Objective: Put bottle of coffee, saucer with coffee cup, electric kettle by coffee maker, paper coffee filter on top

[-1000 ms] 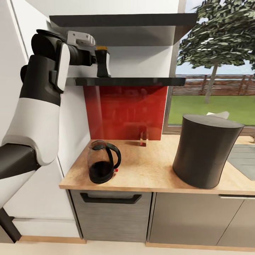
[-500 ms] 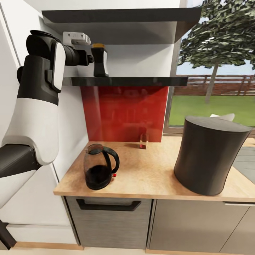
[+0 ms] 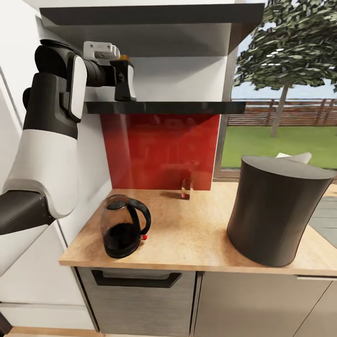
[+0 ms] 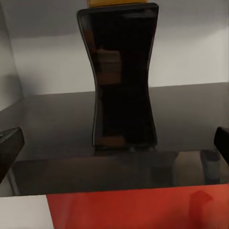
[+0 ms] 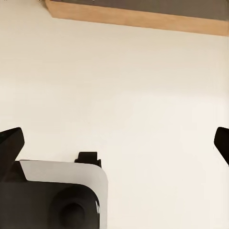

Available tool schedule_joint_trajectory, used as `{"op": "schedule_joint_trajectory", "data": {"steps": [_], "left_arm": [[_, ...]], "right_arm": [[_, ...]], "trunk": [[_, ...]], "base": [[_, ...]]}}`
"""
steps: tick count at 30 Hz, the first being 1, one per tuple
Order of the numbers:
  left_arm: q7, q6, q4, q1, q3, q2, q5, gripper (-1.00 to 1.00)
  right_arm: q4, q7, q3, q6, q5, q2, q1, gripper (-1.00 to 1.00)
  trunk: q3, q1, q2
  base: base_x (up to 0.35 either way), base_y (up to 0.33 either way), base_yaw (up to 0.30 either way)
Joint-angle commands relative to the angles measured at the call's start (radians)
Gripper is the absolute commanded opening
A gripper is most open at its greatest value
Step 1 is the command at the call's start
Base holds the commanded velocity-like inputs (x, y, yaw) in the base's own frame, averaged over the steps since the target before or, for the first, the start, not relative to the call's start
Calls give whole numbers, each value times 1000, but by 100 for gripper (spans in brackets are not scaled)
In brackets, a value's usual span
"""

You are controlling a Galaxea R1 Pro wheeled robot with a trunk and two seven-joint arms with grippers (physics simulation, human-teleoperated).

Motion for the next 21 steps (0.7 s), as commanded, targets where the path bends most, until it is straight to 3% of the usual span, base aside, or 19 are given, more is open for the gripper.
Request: {"op": "schedule_joint_trajectory", "data": {"steps": [1, 21], "left_arm": [[-5, 3, 0, -1, 0, 0, -10, 100], [-5, 3, -23, -1, 0, -1, -10, 100]], "right_arm": [[1, 0, 2, -3, 1, 0, -1, 100], [1, 0, 3, -3, 1, -1, -1, 100]], "trunk": [[-1, 0, -1], [-1, 0, -1]], "base": [[40, -32, 0], [84, -4, 0]]}}
